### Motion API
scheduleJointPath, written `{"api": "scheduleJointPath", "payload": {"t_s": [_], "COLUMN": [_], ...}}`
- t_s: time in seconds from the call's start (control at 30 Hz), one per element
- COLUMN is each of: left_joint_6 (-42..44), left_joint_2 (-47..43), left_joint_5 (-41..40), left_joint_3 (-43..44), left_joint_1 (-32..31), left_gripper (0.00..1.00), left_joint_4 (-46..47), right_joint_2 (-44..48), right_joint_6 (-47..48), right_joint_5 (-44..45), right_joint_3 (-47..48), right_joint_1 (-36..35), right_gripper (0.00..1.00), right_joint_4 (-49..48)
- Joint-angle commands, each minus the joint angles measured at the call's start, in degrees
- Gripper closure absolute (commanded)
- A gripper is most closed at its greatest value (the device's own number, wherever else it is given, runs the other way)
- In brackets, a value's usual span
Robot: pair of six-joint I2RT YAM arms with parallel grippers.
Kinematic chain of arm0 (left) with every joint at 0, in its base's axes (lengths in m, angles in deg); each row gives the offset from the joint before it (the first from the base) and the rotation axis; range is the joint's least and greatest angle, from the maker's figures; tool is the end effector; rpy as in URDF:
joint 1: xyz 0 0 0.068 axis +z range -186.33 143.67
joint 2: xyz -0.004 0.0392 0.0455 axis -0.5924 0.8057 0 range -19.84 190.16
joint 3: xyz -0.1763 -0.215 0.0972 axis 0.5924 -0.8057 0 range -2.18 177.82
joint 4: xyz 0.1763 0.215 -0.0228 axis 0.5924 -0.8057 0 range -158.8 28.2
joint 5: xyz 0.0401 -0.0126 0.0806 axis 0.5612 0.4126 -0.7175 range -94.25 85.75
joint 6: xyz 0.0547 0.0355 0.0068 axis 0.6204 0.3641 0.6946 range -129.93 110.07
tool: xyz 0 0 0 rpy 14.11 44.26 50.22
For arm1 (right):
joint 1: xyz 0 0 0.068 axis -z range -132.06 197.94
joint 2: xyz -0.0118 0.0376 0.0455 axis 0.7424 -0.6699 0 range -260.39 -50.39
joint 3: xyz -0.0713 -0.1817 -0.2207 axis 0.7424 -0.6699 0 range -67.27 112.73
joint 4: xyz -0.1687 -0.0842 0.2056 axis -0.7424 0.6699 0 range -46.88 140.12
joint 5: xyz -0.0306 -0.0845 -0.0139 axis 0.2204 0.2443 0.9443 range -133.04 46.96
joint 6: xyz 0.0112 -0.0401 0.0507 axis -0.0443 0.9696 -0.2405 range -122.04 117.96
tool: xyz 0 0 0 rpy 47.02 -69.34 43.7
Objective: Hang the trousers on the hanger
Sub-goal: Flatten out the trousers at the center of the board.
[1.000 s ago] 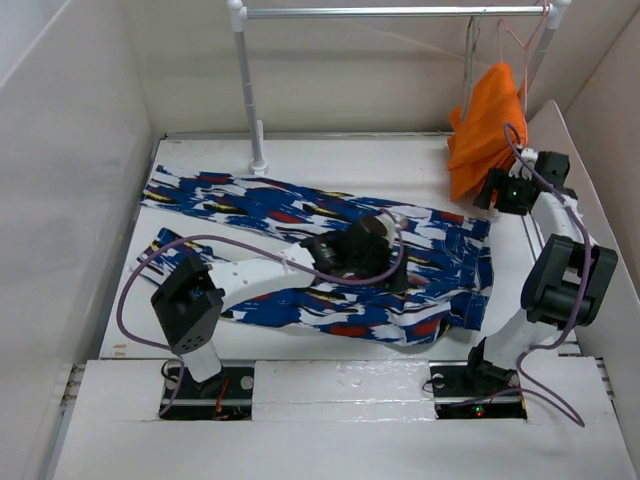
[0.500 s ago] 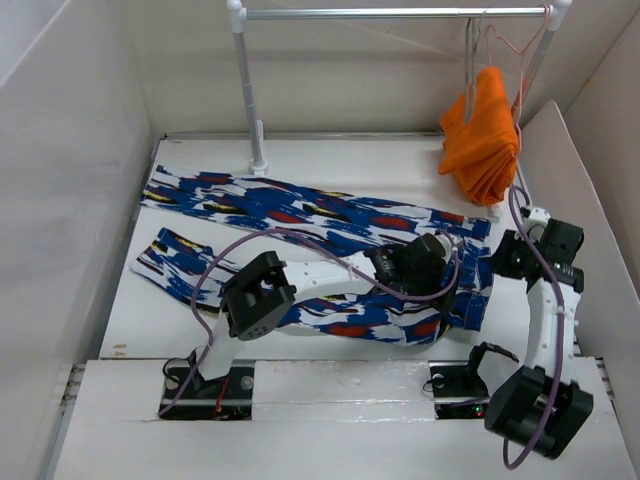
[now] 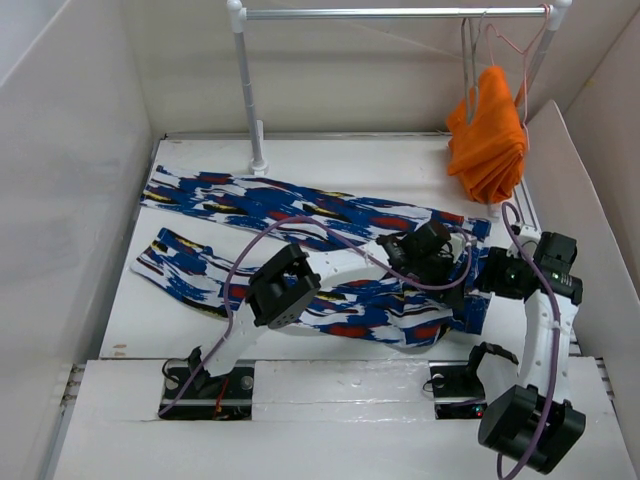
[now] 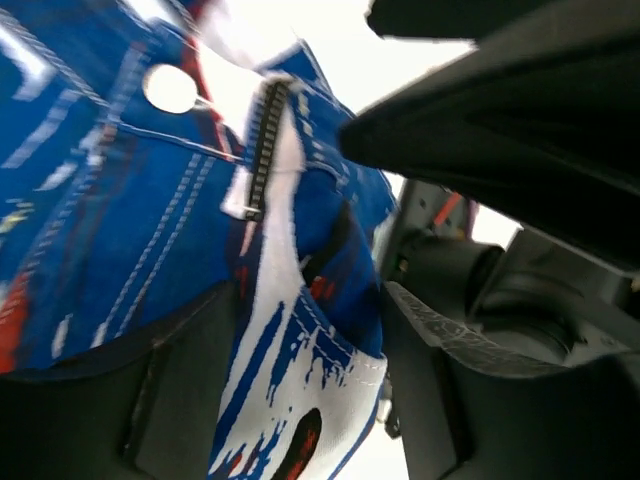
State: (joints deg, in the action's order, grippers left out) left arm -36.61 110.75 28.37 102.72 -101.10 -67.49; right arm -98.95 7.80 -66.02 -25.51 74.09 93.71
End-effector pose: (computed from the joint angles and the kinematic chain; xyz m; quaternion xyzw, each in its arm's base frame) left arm 0.2179 -0.5277 0.2097 0.4031 0.7462 -0.5074 0.1527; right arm 0.1568 -0.0544 0.2543 0.0780 0.9389 0.0968 0.3208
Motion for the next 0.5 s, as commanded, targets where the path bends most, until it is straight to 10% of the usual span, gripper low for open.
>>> {"api": "scheduleJointPath", "payload": {"t_s": [0.0,0.3,0.47], "left_joint_6": [0.5,-0.3,-4.9], "left_joint_2": [0.3,2.8,3.7], "left_joint_5": [8.8,11.5,10.8], "left_joint_3": [-0.5,2.7,-3.4], "left_joint_1": [-0.4,-2.5,-3.3], "left_gripper": [0.45,0.4,0.79], "left_joint_4": [3.1,4.1,8.6], "right_joint_2": [0.6,-5.5,-15.7], "right_joint_6": [0.5,-0.9,-1.1], "right_joint_5": [1.3,1.3,0.9], "right_joint_3": [0.9,-2.6,-4.1], "right_joint_1": [-0.5,0.2,1.4], "right_gripper": [0.46,0.38,0.38], "right_joint_4": [-0.2,-7.9,-14.8]}}
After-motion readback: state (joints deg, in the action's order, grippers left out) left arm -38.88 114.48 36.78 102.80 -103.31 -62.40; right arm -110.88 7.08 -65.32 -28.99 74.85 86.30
